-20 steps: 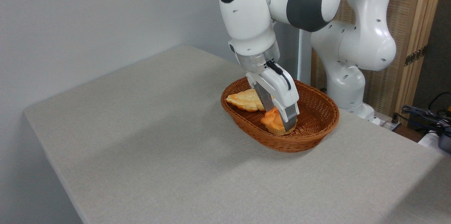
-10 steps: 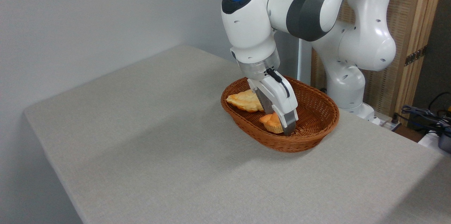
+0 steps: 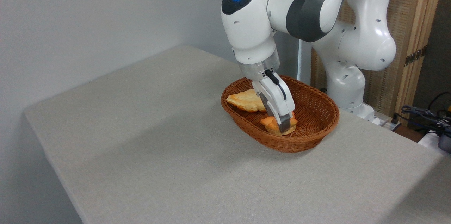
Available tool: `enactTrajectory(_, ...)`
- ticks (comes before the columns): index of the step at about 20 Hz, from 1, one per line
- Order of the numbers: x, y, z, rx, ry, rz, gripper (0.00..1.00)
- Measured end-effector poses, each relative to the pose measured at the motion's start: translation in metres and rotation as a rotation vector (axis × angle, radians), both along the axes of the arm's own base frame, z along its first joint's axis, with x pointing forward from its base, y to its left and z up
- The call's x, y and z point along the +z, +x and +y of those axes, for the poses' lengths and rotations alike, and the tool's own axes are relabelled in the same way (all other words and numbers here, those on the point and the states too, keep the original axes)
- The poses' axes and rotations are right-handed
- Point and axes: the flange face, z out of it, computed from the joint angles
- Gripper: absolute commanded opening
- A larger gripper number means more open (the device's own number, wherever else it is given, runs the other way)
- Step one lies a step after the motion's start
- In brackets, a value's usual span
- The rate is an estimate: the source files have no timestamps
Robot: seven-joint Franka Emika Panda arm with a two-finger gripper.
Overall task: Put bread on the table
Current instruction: 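Lower the gripper around the orange bun and close on it, then lift the orange bun out of the basket and carry it beside the basket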
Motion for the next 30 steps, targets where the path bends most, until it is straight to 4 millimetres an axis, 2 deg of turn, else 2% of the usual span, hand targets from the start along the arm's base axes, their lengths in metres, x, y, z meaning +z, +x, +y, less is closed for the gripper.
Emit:
enactTrajectory(14,0.003,0.001,0.002,0.006,-0.001,-0.002,0.36)
enactTrajectory(17,0.019,0.002,0.003,0.005,-0.001,0.016,0.36)
enactTrajectory(19,0.045,0.007,0.004,0.004,-0.001,-0.001,0.37)
enactTrajectory(22,0.089,0.019,0.004,0.001,0.002,-0.075,0.37)
enactTrajectory(26,0.122,0.043,-0.010,-0.005,-0.044,-0.155,0.42)
enactTrajectory(28,0.130,0.070,-0.023,0.021,-0.125,-0.176,0.45)
enactTrajectory(29,0.128,0.087,-0.028,0.042,-0.151,-0.169,0.47)
enactTrajectory(30,0.121,0.102,-0.033,0.056,-0.161,-0.161,0.55)
